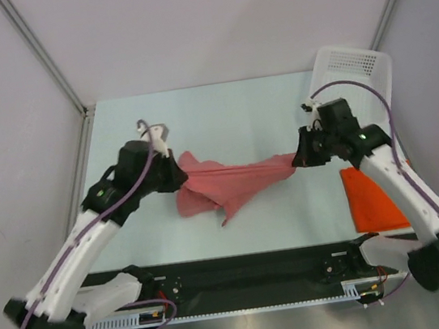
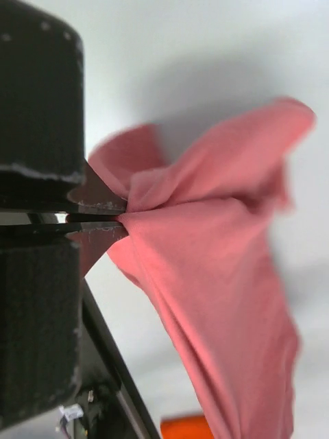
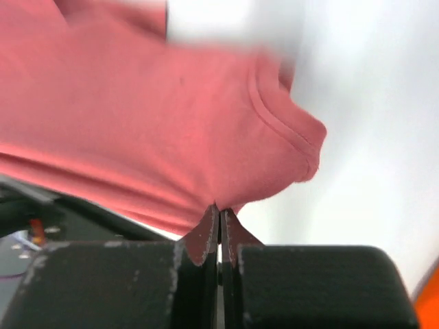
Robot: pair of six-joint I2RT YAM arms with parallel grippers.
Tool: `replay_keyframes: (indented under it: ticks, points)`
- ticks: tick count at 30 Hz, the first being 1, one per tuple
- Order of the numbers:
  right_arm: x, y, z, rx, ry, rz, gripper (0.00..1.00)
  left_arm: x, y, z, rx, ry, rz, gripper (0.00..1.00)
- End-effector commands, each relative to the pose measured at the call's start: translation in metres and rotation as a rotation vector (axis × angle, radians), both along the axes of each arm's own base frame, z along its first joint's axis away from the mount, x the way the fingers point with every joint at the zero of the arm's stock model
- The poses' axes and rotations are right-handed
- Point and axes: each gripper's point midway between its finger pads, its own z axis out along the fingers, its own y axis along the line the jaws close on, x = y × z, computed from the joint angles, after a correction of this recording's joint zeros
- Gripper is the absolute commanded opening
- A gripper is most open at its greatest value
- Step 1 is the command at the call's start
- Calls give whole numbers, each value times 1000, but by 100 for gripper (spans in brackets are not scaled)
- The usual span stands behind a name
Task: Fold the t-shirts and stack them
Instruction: Flatten the tshirt out
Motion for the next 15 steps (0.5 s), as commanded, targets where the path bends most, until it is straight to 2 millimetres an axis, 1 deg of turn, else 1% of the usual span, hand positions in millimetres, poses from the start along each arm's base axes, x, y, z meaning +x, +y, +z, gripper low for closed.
replay_keyframes:
  ticks: [1, 2, 3, 4, 5, 6, 7, 8, 9, 10, 11, 12, 13, 14, 15]
  points:
    - [-48, -20, 53, 18, -100, -23, 0, -32, 52, 37, 52, -106, 101, 3]
    - [-53, -19, 62, 55, -116, -52, 0, -36, 55, 41, 42, -119, 109, 4]
    - [-53, -17, 74, 87, -157, -68, 0, -39, 59, 44, 37, -132, 124, 5]
    - [-54, -16, 83, 118, -188, -83, 0, -38, 62, 50, 27, -149, 142, 5]
    - [-49, -11, 85, 149, -184, -104, 0, -34, 61, 51, 28, -152, 148, 4]
    - [-38, -3, 91, 189, -216, -92, 0, -27, 59, 58, 24, -166, 149, 4]
    - [-23, 4, 80, 187, -168, -93, 0, -11, 50, 51, 58, -148, 128, 4]
    - [-11, 7, 76, 189, -151, -97, 0, 0, 47, 49, 78, -135, 127, 5]
    - [8, 11, 87, 194, -189, -101, 0, 16, 47, 63, 81, -157, 140, 5]
    - [25, 8, 82, 172, -175, -125, 0, 32, 43, 59, 95, -127, 138, 6]
    - [48, 4, 60, 131, -104, -161, 0, 55, 37, 34, 140, -32, 137, 6]
    - [72, 0, 73, 123, -130, -188, 0, 80, 43, 45, 153, -37, 177, 12]
    - [90, -12, 70, 119, -126, -227, 0, 89, 48, 35, 196, 23, 191, 26]
    - [110, -9, 46, 132, -54, -220, 1, 120, 52, 27, 245, 68, 229, 44]
    - [128, -10, 53, 145, -69, -220, 3, 126, 56, 22, 282, 99, 233, 46]
